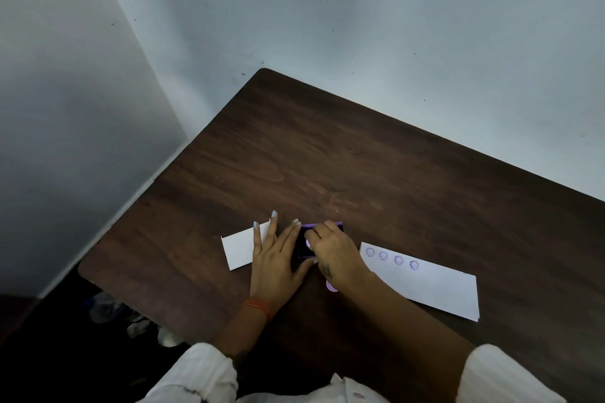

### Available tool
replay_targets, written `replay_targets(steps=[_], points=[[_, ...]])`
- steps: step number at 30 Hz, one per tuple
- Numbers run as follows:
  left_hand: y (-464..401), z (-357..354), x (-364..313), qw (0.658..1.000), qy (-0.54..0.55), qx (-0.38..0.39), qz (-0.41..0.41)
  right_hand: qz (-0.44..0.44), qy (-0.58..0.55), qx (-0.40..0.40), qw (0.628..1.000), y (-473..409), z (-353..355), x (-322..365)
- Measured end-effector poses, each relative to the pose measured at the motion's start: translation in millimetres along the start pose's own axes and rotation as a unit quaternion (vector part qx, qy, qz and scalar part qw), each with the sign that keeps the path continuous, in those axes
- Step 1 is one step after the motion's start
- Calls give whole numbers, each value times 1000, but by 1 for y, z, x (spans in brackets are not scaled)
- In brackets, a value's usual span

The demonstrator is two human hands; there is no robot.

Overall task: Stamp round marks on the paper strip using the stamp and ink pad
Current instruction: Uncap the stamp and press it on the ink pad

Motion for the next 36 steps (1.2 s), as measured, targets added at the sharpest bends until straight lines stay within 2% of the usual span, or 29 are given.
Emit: replay_targets(steps=[3, 7, 12, 16, 18, 20, 25, 28, 31, 34, 36], points=[[-1, -1, 0, 1000, -4, 4, 2, -16, 15, 49, 999, -1, -8, -3], [-1, -1, 1, 1000, 1, 2, 6, -44, -2, 32, 999, -2, -8, -5], [-2, 0, 2, 1000, 10, -9, 6, -10, -2, 26, 1000, -1, -7, -2], [-2, 0, 2, 1000, 16, -18, 2, -60, -108, 3, 992, -4, -1, -14], [-2, 0, 2, 1000, 17, -21, -2, -131, -214, -14, 968, -10, 8, -35], [-3, 1, 2, 1000, 16, -24, -5, -175, -261, -11, 949, -13, 13, -48], [-2, 1, 3, 999, 20, -26, -4, -69, -96, 24, 993, -14, 4, -11], [-2, 1, 3, 999, 23, -29, -3, -26, -14, -1, 1000, -14, -4, -7], [-3, 2, 3, 999, 31, -33, -3, -27, -22, 38, 999, -16, -6, -3], [-2, 0, 3, 999, 27, -29, -5, -74, -45, 22, 996, -18, -3, -9], [-2, -1, 4, 999, 28, -28, -6, -22, -41, 5, 999, -15, 2, -2]])
Point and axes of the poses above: each hand's wrist, its own y-axis away from the middle knuckle, its own z-axis out of the back of the hand, x = y × z, the point moved 10 cm from there along -y, towards the middle knuckle, and after that the axes turned 13 degrees about -z, right-handed, at the moved point
